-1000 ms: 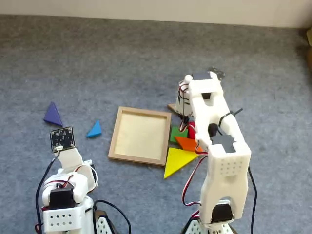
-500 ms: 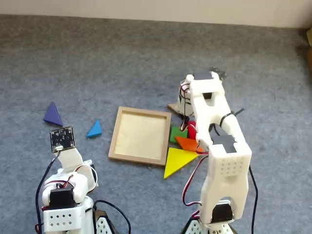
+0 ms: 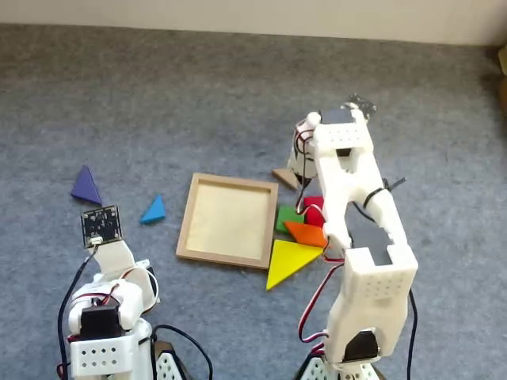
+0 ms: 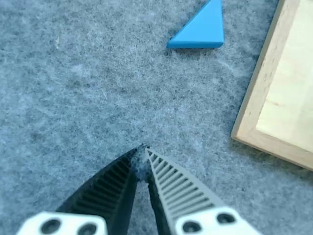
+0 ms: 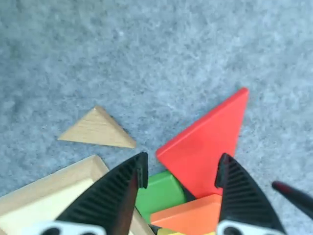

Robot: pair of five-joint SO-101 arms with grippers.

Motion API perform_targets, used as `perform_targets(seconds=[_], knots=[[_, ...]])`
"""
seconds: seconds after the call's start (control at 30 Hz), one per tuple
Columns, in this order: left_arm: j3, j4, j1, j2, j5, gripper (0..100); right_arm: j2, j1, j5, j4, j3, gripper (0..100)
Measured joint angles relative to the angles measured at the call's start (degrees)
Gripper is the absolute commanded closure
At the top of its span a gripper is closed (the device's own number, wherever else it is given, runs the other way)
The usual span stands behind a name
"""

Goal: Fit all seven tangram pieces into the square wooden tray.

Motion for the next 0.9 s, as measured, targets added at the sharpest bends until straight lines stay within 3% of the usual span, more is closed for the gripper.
perform_targets(seconds=[0.4,0.63,0.9], knots=[[0.0,0.0,0.0,0.0,0.0,99,-0.44,-0.7,2.73,0.26,0.0,77.5],[0.0,0.0,0.0,0.0,0.0,99,7.12,-0.88,3.25,0.09,0.09,62.6],[0.0,0.0,0.0,0.0,0.0,99,8.79,-0.88,3.69,0.09,0.0,62.3]])
